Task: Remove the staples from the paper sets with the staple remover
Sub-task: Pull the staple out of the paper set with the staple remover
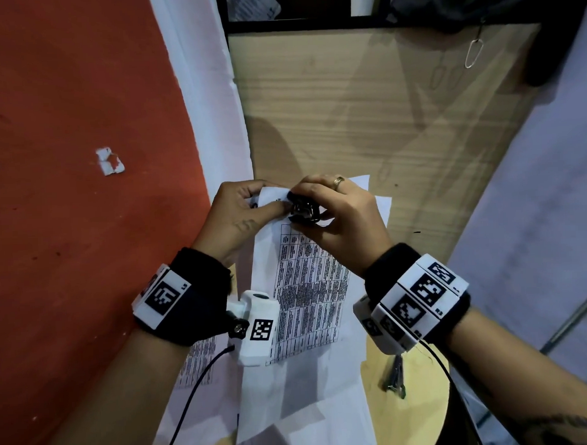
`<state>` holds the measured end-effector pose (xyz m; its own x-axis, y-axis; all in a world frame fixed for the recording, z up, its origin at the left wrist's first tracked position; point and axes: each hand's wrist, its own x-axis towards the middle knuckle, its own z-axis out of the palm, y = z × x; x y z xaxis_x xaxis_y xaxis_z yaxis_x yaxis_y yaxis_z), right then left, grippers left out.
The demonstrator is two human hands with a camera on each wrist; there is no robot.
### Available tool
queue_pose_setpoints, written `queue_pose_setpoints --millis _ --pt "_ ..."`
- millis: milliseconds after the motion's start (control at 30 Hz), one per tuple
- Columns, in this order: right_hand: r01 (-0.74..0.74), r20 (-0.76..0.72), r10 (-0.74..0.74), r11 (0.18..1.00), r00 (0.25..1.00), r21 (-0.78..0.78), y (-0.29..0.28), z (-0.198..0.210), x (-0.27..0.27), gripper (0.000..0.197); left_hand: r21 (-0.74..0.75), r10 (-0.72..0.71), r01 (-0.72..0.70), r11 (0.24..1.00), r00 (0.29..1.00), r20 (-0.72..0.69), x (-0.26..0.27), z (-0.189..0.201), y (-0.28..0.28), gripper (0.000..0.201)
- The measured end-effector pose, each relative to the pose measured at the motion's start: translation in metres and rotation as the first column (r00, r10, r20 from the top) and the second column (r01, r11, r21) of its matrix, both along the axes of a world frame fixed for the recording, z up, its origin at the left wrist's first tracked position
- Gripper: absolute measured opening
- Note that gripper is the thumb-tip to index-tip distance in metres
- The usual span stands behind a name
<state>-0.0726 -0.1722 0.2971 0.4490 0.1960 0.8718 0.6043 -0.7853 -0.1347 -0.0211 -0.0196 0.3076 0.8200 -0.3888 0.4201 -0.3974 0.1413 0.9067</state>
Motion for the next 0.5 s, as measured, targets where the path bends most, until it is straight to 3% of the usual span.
queue_pose_setpoints --millis 267,500 --pt "0.020 0.017 -0.020 1.000 1.000 0.006 0.0010 0.0002 0.0023 0.021 -0.030 -0.023 0.024 0.999 0.999 0.022 -0.0041 0.0034 0.0025 0.024" --pt "-0.063 -0.055 0.072 0.986 0.996 0.158 0.0002 -0.0001 0.0008 0.023 -0.028 -0.084 0.083 0.996 0.996 -0.020 -0.0025 0.0016 0.0024 0.021"
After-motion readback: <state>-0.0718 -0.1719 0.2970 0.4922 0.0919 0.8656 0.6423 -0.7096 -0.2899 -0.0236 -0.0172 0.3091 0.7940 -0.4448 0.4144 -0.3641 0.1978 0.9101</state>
